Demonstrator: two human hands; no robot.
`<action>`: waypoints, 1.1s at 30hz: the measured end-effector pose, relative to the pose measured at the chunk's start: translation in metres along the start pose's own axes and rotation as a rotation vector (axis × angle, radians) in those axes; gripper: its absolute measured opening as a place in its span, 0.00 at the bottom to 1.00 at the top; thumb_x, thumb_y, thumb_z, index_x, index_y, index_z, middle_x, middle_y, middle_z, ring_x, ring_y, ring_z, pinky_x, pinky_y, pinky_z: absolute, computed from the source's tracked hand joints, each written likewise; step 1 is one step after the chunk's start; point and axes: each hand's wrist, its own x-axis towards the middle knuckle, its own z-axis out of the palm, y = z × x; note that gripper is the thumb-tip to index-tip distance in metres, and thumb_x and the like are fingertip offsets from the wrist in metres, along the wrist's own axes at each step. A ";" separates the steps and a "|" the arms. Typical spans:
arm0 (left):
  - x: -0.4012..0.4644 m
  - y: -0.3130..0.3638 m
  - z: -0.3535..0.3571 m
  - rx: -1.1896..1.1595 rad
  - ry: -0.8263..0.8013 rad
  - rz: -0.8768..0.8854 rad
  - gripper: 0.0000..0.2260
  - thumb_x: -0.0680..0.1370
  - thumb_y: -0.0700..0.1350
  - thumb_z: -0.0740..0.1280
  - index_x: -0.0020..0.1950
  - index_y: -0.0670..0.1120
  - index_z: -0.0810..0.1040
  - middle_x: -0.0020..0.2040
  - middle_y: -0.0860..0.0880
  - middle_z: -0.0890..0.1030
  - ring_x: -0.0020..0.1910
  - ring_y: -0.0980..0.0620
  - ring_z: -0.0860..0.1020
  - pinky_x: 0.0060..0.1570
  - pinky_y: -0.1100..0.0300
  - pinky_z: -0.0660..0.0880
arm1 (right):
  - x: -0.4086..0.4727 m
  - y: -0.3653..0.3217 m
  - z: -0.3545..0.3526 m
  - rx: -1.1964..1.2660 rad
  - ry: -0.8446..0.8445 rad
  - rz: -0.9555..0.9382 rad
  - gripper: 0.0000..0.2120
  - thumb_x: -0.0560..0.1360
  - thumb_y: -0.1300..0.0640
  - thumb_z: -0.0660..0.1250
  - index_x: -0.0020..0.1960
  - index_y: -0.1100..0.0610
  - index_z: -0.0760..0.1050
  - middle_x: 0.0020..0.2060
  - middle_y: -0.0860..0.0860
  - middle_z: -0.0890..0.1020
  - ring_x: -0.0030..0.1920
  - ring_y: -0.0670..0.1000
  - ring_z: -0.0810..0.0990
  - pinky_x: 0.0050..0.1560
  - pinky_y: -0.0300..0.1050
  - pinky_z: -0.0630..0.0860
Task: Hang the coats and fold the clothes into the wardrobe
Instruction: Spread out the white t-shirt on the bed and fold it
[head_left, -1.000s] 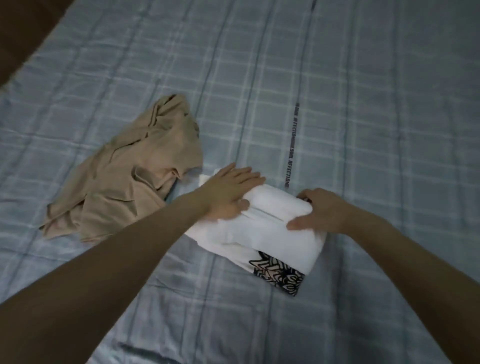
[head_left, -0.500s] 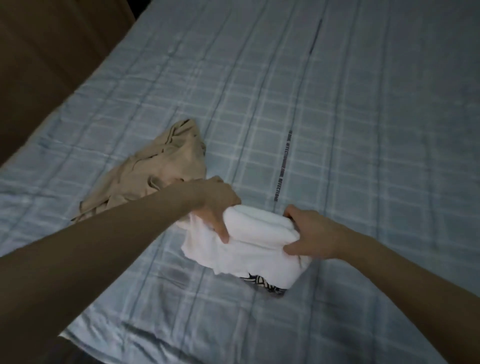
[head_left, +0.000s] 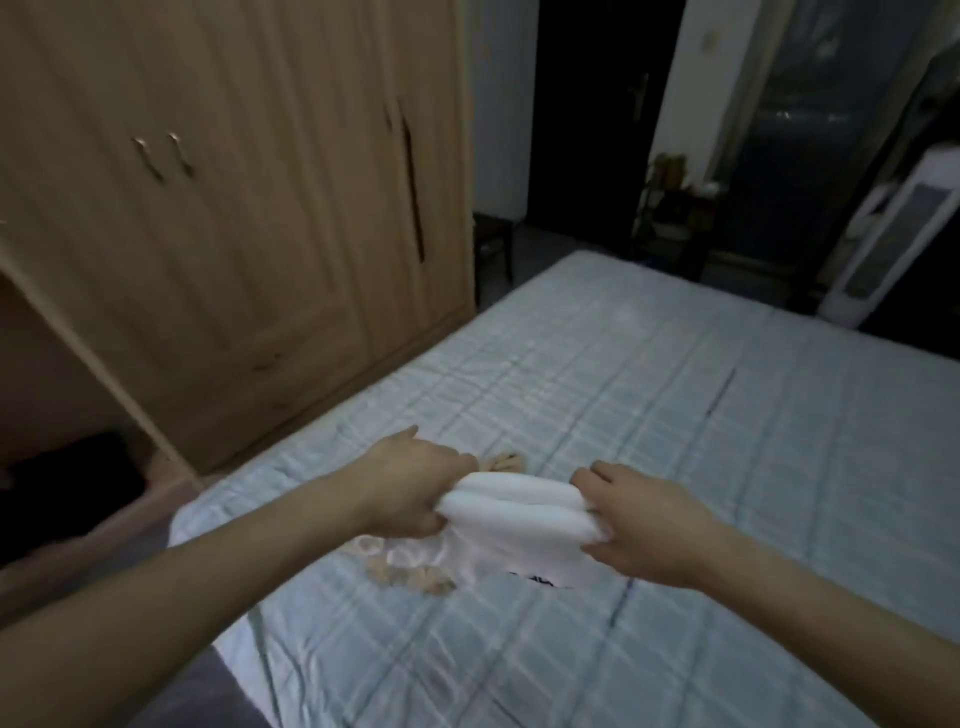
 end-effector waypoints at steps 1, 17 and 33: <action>-0.017 -0.007 -0.018 0.040 0.050 -0.041 0.19 0.71 0.52 0.66 0.61 0.57 0.70 0.55 0.54 0.79 0.56 0.49 0.78 0.60 0.51 0.69 | 0.010 -0.009 -0.019 -0.024 0.028 -0.027 0.19 0.72 0.43 0.64 0.59 0.48 0.64 0.55 0.44 0.71 0.57 0.50 0.73 0.44 0.47 0.72; -0.353 -0.162 -0.128 0.179 0.122 -0.596 0.17 0.71 0.55 0.65 0.58 0.62 0.67 0.54 0.59 0.77 0.53 0.49 0.78 0.41 0.54 0.72 | 0.165 -0.317 -0.172 -0.164 0.259 -0.501 0.16 0.73 0.42 0.64 0.53 0.47 0.62 0.50 0.43 0.72 0.50 0.50 0.75 0.38 0.47 0.69; -0.631 -0.307 -0.098 0.163 0.111 -0.933 0.17 0.71 0.58 0.66 0.58 0.63 0.68 0.49 0.60 0.77 0.45 0.56 0.75 0.37 0.58 0.70 | 0.304 -0.642 -0.193 -0.165 0.227 -0.916 0.15 0.72 0.42 0.67 0.50 0.44 0.62 0.45 0.43 0.72 0.42 0.46 0.74 0.36 0.44 0.73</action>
